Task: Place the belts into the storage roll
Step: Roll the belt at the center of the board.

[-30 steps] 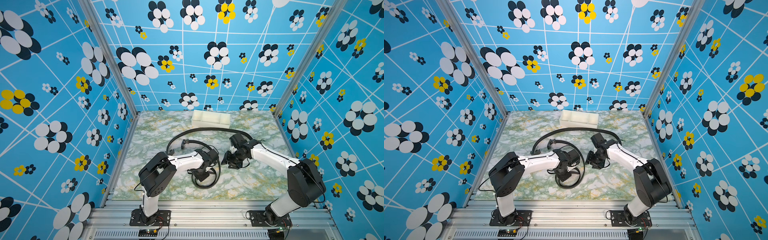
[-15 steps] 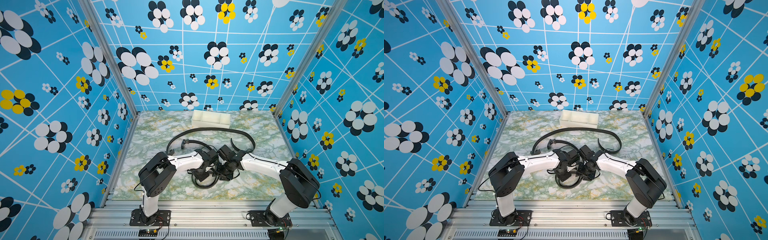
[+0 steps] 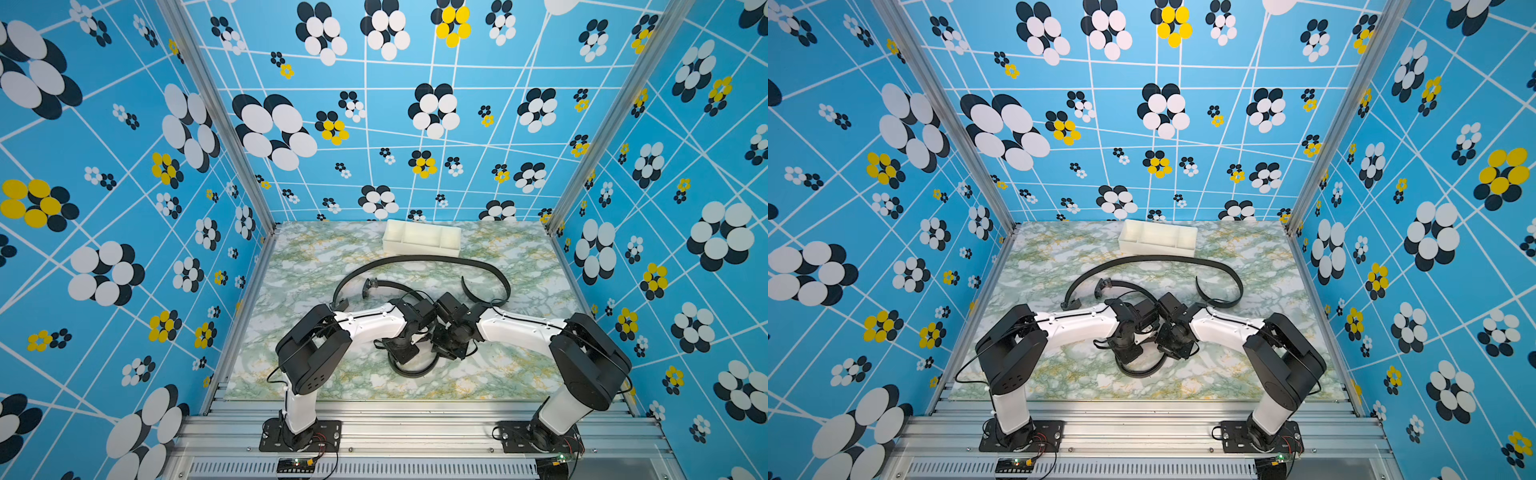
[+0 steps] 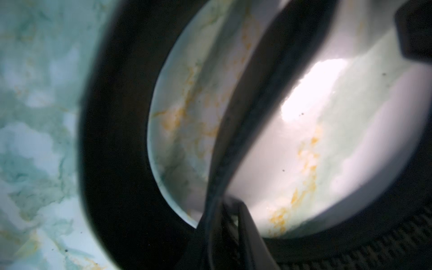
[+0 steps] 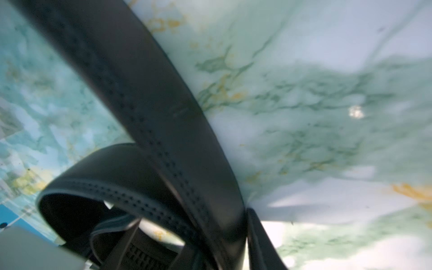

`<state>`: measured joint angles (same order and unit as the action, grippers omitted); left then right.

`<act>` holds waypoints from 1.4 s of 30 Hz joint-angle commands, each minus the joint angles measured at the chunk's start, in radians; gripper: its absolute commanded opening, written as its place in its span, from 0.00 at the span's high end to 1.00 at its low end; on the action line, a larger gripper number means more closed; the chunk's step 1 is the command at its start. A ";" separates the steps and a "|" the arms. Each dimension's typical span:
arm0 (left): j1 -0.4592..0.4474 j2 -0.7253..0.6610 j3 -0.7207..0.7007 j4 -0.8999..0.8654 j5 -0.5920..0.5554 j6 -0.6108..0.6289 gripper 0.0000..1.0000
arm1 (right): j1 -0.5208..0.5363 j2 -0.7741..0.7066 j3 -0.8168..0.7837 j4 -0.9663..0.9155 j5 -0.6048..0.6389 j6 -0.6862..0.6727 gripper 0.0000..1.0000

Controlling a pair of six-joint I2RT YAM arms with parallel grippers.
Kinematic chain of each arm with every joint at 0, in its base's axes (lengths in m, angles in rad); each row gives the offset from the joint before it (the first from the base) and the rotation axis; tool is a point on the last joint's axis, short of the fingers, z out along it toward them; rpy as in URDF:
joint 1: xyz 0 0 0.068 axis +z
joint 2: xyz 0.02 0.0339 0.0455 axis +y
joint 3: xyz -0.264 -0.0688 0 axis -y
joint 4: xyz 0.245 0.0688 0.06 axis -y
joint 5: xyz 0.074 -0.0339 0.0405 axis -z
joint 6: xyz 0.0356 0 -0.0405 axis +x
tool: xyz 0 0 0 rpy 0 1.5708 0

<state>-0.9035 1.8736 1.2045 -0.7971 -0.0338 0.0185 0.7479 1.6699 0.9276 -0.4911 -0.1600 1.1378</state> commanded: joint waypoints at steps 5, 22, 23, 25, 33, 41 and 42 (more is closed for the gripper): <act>0.007 0.010 0.062 0.026 0.069 -0.015 0.58 | 0.054 0.047 0.040 -0.189 0.151 -0.077 0.82; 0.232 -0.277 0.087 0.022 0.069 -0.124 0.22 | 0.045 0.060 0.084 -0.305 0.213 -0.191 0.83; 0.250 -0.279 0.093 0.027 0.046 -0.127 0.21 | 0.043 0.060 0.088 -0.306 0.213 -0.195 0.83; 0.289 -0.241 0.133 0.017 -0.013 -0.116 0.20 | 0.042 0.063 0.095 -0.317 0.220 -0.202 0.83; 0.393 0.001 0.315 0.033 -0.101 -0.032 0.20 | 0.028 0.078 0.114 -0.323 0.222 -0.208 0.82; 0.430 0.178 0.503 0.047 0.015 0.066 0.20 | 0.025 0.119 0.143 -0.313 0.206 -0.205 0.82; 0.434 0.199 0.523 0.045 0.040 0.066 0.20 | 0.025 0.124 0.148 -0.313 0.204 -0.203 0.82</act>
<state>-0.4767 2.0350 1.6688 -0.7536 -0.0631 0.0376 0.7803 1.7588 1.0618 -0.7868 0.0284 0.9421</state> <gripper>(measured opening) 0.802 0.177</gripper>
